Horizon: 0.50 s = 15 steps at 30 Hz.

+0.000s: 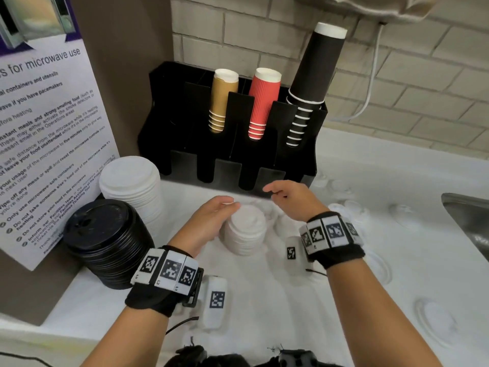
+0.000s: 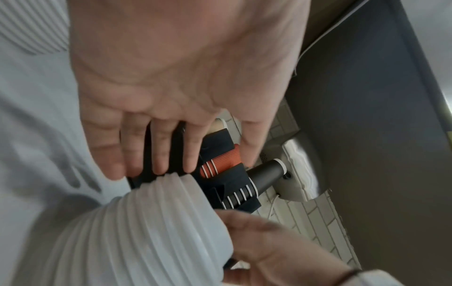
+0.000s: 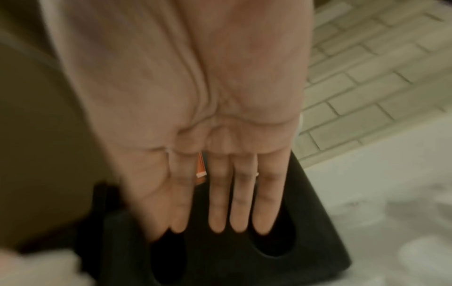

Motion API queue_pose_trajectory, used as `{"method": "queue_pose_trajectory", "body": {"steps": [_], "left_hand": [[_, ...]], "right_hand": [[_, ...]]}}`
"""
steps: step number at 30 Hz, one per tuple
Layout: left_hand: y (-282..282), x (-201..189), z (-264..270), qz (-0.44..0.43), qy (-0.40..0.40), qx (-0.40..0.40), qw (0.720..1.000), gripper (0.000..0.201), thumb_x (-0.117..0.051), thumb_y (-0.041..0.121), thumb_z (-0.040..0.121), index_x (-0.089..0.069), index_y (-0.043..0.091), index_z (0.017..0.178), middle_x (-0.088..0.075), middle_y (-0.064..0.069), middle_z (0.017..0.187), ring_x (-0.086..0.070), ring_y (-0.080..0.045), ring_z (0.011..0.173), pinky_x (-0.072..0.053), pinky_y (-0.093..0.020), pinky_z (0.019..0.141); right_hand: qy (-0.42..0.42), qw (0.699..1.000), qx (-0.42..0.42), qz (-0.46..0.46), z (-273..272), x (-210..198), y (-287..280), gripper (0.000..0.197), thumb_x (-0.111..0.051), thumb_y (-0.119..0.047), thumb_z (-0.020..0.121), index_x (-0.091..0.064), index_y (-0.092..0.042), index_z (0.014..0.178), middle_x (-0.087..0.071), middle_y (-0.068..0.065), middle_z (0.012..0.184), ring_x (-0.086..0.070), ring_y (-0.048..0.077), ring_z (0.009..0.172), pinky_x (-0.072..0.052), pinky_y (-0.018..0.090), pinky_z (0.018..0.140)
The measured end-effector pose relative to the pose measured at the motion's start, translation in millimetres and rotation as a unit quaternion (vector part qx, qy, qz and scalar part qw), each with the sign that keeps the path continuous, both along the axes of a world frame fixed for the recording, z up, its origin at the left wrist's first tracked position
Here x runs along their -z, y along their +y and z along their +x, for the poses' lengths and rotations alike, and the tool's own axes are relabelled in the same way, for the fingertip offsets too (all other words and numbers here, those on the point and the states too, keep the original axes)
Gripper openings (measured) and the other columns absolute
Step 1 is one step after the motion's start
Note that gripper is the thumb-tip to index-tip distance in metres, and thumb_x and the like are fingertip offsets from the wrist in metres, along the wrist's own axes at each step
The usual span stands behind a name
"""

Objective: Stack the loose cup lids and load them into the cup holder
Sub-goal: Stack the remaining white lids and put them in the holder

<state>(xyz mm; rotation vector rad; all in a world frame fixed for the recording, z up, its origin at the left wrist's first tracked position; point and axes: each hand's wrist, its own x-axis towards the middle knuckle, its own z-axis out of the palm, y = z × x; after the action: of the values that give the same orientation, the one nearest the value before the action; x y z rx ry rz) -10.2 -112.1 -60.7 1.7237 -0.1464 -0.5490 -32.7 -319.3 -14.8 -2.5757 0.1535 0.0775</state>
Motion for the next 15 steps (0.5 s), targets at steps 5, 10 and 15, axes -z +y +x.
{"method": "queue_pose_trajectory", "body": {"steps": [5,10,15], "left_hand": [[-1.0,2.9,-9.7,0.013,-0.023,0.087,0.996,0.068,-0.078,0.031,0.077,-0.041,0.036,0.134,-0.048,0.016,0.124,-0.051,-0.005,0.112,-0.045,-0.022,0.086],[-1.1,7.4,-12.9,0.027,-0.031,0.092,0.995,0.074,-0.079,0.016,0.078,-0.038,0.034,0.136,-0.048,0.015,0.121,-0.049,-0.008,0.111,-0.045,-0.024,0.087],[-0.8,7.8,-13.7,0.014,-0.019,0.089,0.996,0.076,-0.079,0.016,0.078,-0.035,0.038,0.136,-0.047,0.017,0.120,-0.050,-0.009,0.110,-0.047,-0.029,0.086]], "right_hand": [[0.174,0.971,-0.090,-0.135,24.8,21.9,1.9,0.070,-0.076,-0.032,0.078,-0.045,-0.028,0.141,-0.044,0.004,0.143,-0.041,0.024,0.133,-0.034,0.037,0.111],[0.151,0.955,-0.133,-0.219,31.1,35.3,6.5,0.061,-0.074,-0.034,0.081,-0.046,-0.033,0.135,-0.052,0.000,0.128,-0.045,0.023,0.120,-0.041,0.033,0.101],[0.110,0.988,-0.061,-0.087,21.4,22.3,-12.7,0.060,-0.070,-0.028,0.081,-0.043,-0.032,0.134,-0.047,0.007,0.121,-0.048,0.025,0.111,-0.042,0.033,0.094]]}}
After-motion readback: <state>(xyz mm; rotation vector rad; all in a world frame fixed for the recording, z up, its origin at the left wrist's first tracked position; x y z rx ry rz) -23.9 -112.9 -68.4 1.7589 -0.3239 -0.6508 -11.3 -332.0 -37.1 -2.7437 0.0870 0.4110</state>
